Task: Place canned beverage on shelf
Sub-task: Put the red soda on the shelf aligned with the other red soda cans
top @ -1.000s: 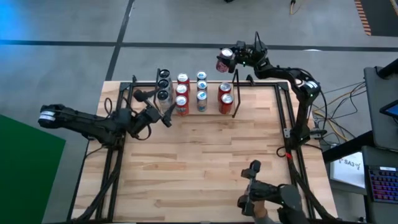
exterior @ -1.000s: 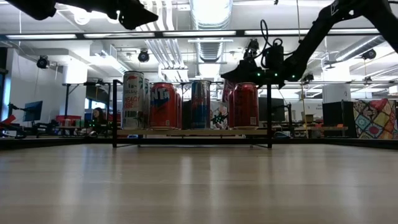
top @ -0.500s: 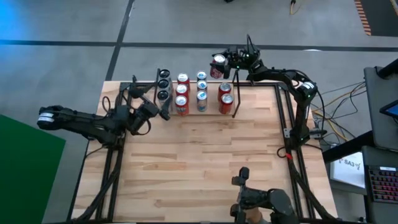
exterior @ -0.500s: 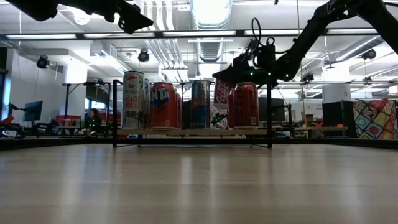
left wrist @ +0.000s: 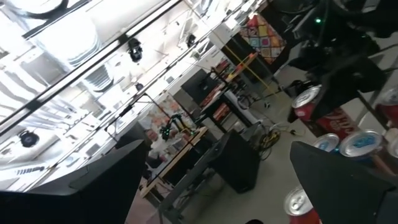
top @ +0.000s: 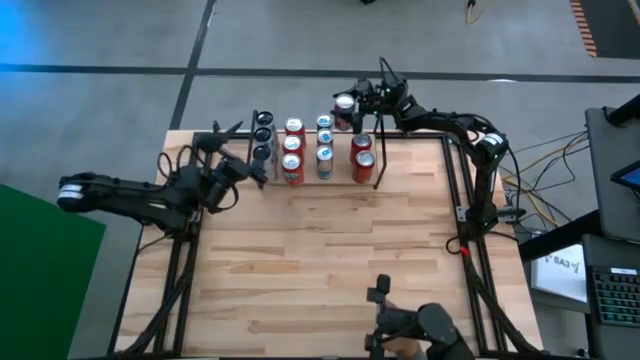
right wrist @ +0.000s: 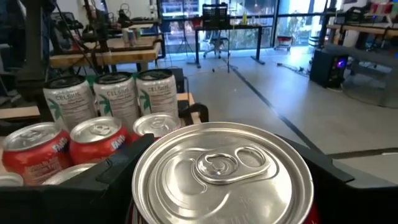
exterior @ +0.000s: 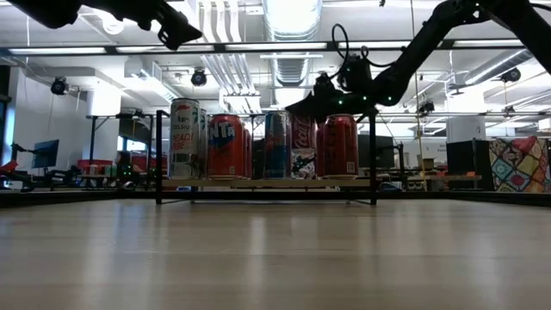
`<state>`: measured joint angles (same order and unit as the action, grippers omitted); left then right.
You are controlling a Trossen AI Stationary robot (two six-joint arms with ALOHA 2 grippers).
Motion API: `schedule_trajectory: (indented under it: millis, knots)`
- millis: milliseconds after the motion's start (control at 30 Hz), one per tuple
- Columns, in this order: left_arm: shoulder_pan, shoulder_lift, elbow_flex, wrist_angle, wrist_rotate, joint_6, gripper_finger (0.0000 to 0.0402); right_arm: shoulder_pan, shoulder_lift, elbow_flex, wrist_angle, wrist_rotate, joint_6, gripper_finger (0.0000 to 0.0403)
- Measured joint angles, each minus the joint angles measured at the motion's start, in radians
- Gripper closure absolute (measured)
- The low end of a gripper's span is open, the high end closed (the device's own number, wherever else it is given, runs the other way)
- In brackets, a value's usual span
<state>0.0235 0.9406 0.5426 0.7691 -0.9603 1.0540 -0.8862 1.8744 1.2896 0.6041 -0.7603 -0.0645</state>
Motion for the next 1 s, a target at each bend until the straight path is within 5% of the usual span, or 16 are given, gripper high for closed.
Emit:
schedule_trajectory:
  millis: [700, 1000]
  knots:
    - [0.000, -0.063, -0.001, 0.006, -0.052, -0.052, 0.0018, 0.005, 0.015, -0.021, -0.008, 0.073, -0.042, 0.0120]
    - [0.000, -0.080, -0.001, -0.010, 0.009, -0.104, 0.0018, 0.004, 0.016, -0.049, 0.044, -0.008, -0.057, 0.0120]
